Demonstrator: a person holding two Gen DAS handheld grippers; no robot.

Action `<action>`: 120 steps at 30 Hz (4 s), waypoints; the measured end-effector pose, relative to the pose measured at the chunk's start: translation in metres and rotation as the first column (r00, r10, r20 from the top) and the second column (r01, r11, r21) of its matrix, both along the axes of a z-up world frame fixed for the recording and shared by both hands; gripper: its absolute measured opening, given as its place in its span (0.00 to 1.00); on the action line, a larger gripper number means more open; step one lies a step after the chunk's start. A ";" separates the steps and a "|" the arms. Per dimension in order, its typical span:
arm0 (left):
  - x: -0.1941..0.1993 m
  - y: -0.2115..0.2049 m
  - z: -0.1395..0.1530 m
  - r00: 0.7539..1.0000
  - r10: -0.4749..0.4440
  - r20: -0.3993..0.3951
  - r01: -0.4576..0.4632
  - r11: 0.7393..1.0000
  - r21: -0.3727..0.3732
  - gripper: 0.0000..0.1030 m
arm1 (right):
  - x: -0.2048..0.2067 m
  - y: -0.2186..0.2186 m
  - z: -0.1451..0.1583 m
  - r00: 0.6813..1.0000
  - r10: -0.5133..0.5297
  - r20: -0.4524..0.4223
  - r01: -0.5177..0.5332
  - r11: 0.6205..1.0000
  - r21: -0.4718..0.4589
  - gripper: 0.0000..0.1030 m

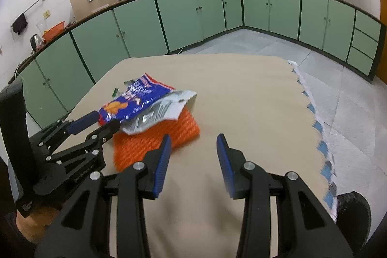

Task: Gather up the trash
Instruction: 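Grasp the blue snack bag with the left tool while the right tool grasps the clear wrapper, then carry the snack bag and clear wrapper over the trash bin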

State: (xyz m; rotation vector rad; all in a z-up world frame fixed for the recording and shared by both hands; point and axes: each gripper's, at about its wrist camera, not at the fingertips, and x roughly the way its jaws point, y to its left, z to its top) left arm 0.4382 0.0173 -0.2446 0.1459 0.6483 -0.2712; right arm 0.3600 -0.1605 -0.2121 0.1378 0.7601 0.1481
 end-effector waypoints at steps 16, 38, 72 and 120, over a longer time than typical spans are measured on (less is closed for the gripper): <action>-0.009 0.001 0.007 0.998 -0.064 0.011 0.064 0.997 -0.037 0.00 | 0.014 0.019 -0.003 1.000 0.024 0.011 -0.024 1.000 0.016 0.41; 0.008 -0.019 0.012 0.999 -0.023 0.037 0.021 0.998 0.065 0.64 | 0.020 0.015 0.000 1.000 0.011 0.020 -0.012 1.000 0.023 0.41; -0.006 0.021 0.021 1.000 -0.013 0.025 0.015 0.994 -0.112 0.02 | -0.003 0.014 0.003 0.999 0.019 0.036 -0.022 0.997 0.073 0.41; -0.146 0.005 0.148 0.980 -0.043 0.196 0.065 0.992 -0.108 0.02 | -0.128 -0.006 0.137 0.971 0.043 0.235 -0.075 0.989 0.130 0.01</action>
